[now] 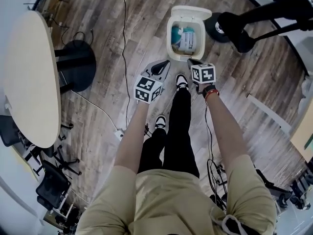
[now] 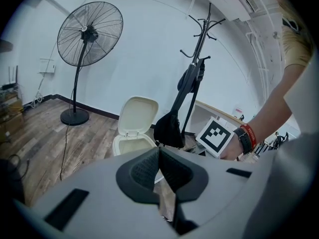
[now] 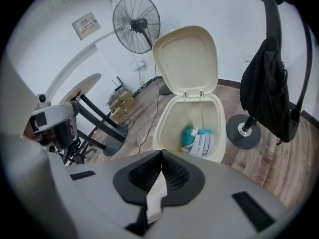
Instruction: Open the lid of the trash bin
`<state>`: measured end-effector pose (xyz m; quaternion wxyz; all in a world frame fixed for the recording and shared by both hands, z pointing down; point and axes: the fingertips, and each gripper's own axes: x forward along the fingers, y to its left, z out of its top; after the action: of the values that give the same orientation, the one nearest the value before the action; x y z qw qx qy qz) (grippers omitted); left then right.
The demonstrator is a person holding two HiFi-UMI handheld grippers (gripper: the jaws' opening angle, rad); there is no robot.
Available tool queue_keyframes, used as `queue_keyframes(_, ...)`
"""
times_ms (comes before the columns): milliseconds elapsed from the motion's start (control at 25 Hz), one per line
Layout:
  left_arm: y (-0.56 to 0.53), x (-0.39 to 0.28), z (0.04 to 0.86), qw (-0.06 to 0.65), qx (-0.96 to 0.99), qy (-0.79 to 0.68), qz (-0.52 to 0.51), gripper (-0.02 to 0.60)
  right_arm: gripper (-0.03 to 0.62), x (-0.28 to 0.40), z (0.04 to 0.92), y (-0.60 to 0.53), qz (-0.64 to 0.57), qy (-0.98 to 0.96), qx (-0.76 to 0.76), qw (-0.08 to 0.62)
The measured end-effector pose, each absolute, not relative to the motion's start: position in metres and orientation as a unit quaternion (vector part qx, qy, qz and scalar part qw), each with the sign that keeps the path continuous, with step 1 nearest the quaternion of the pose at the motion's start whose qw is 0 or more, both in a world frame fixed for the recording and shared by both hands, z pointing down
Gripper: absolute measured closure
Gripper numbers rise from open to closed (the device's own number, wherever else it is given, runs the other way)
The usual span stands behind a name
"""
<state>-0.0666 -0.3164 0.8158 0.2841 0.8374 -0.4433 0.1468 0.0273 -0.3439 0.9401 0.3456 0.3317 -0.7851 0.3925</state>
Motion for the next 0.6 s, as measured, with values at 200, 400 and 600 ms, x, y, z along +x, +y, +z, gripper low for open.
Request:
queue_keyframes(200,-0.305,-0.071,0.770,0.281,0.833,-0.455,0.145,0.558,0.579,0.024,0.887,-0.331,0.391,-0.793,0.335,0.325)
queue_keyframes(400,-0.303,-0.067,0.723,0.266,0.830,-0.470,0.142,0.558,0.579,0.033,0.828,-0.326,0.374,-0.801,0.355,0.305)
queue_keyframes(600,-0.293,-0.066,0.679,0.257,0.831,-0.473,0.139,0.558,0.579,0.035,0.776,-0.310,0.362,-0.807,0.360,0.296)
